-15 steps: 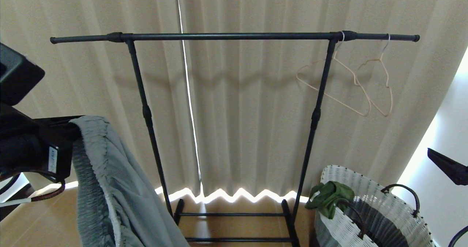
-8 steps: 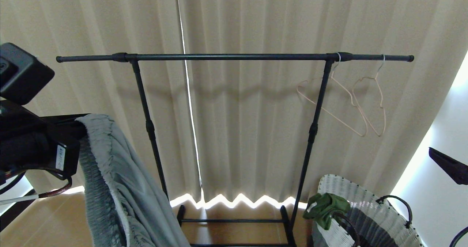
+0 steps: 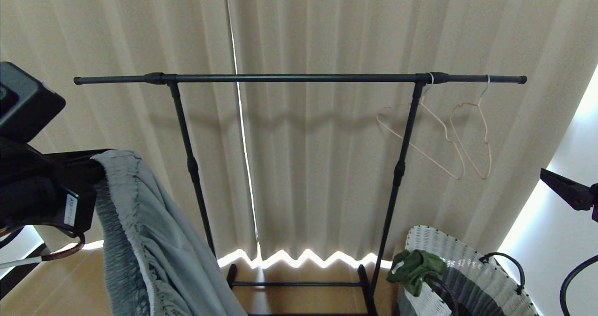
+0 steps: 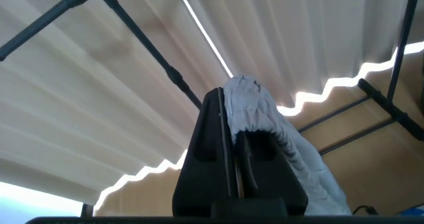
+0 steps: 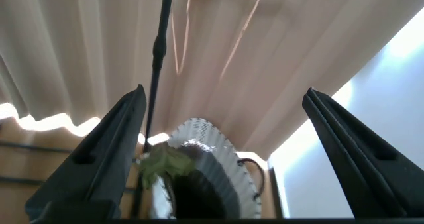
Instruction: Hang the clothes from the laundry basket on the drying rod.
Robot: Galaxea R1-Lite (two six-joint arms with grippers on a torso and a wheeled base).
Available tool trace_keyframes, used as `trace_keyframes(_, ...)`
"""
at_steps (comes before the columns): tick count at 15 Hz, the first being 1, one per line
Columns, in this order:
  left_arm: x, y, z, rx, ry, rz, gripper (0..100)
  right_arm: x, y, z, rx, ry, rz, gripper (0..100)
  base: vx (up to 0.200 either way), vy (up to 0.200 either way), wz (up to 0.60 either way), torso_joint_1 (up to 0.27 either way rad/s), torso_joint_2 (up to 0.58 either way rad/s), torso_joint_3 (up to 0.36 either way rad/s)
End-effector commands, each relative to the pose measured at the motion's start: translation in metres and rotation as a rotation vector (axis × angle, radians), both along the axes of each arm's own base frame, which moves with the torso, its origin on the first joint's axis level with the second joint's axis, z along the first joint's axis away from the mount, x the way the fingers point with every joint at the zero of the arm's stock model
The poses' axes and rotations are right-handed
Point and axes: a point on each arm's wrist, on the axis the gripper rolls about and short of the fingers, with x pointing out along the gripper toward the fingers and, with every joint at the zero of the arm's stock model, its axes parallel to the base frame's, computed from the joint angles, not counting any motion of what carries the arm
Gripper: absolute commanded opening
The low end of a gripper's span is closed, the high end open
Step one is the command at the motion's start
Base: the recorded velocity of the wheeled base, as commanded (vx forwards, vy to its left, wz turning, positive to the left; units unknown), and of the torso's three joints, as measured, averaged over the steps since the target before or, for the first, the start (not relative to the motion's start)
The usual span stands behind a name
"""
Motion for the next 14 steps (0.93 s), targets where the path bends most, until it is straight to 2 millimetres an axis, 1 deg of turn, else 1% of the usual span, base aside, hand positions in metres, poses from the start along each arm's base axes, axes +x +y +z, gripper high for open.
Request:
trace_keyframes(1, -0.0011, 0.0005, -0.0010, 0.000, 0.001, 0.001, 0, 0.0017, -0.0002, -0.0038, 0.003, 0.019, -0.002, 100, 0.000, 0.000, 0.00, 0.000, 0.00, 0.000)
trace_keyframes(2, -0.0019, 0.0009, -0.0032, 0.003, 0.006, 0.002, 0, -0.0026, 0.0004, -0.0026, 0.001, 0.009, -0.002, 100, 0.000, 0.000, 0.00, 0.000, 0.00, 0.000)
trace_keyframes(4, -0.0020, 0.0009, -0.0050, 0.004, 0.012, 0.002, 0, -0.0046, 0.0006, -0.0034, 0.001, 0.010, -0.004, 100, 0.000, 0.000, 0.00, 0.000, 0.00, 0.000)
trace_keyframes(11, -0.0020, 0.0009, -0.0062, 0.006, 0.015, 0.000, 0, -0.0039, 0.0005, -0.0073, 0.003, 0.025, -0.004, 100, 0.000, -0.200, 0.00, 0.002, 0.00, 0.000)
trace_keyframes(14, -0.0028, 0.0010, -0.0057, 0.006, 0.012, -0.002, 0, -0.0038, 0.0005, -0.0069, 0.003, 0.024, -0.004, 100, 0.000, 0.000, 0.00, 0.000, 0.00, 0.000)
